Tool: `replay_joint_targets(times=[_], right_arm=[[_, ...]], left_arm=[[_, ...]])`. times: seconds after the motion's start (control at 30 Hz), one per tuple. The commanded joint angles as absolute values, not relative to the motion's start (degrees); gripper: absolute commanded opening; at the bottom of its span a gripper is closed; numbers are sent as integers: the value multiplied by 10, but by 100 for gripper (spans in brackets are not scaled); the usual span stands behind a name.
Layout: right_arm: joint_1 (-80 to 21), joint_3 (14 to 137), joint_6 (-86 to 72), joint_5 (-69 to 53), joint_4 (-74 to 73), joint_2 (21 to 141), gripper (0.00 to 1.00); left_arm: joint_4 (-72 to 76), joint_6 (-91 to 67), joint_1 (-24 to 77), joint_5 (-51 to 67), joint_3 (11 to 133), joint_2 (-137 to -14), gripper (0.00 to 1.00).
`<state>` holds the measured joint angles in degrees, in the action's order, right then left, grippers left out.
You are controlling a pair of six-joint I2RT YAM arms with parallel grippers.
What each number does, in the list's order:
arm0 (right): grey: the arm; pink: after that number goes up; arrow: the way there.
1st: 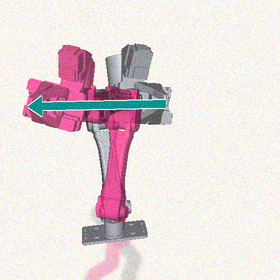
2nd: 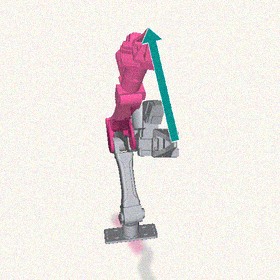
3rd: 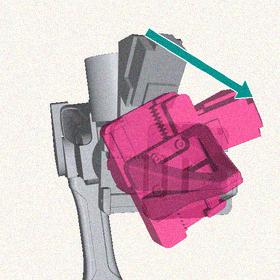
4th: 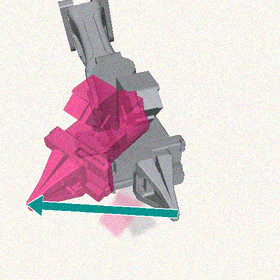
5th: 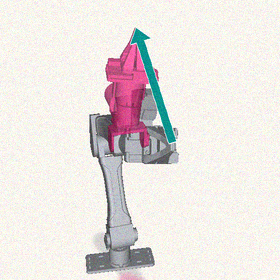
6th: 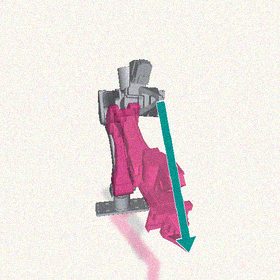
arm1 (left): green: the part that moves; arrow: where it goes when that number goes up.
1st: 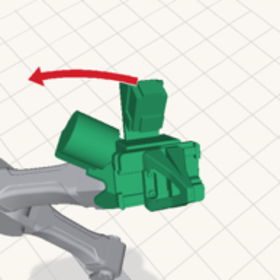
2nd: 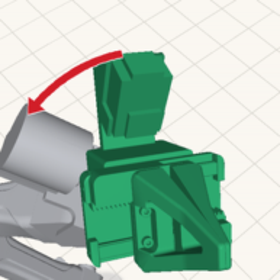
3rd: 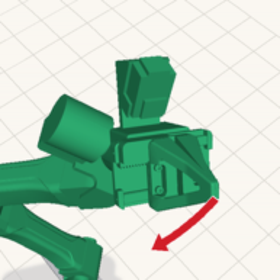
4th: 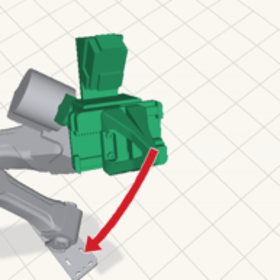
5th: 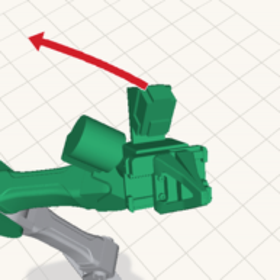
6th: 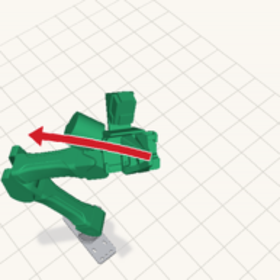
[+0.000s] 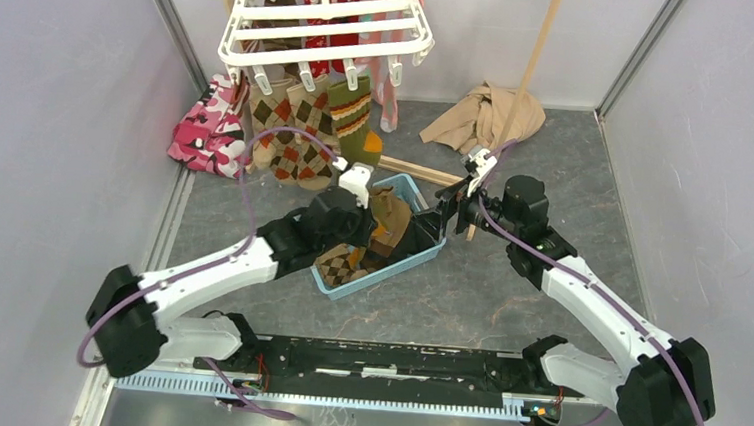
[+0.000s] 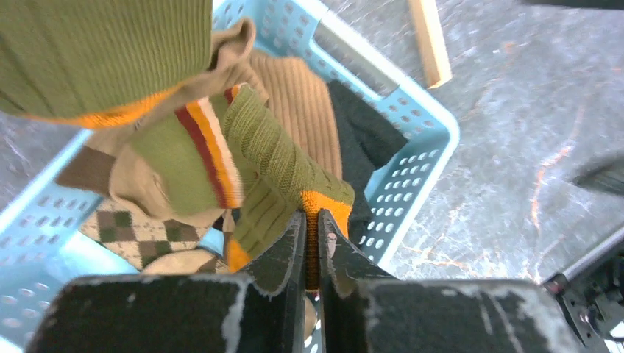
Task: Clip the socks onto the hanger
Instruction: Pick up the sock from the bin.
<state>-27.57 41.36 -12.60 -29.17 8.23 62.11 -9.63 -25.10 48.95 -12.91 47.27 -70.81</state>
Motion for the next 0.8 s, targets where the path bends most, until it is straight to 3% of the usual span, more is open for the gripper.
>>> replay_joint_targets(times=[0.0, 0.2, 0.43, 0.77], right_arm=[[-273, 427, -151, -313, 123, 633, 98], [-273, 394, -335, -329, 242, 664, 98], [-281, 375, -640, -246, 235, 714, 98], [-341, 430, -755, -220, 125, 792, 98]], left_arm=[[-102, -152, 491, -103, 456, -613, 9], [-79, -123, 487, -79, 438, -529, 6], [-75, -76, 484, -32, 426, -508, 6], [-48, 12, 484, 69, 430, -506, 5]])
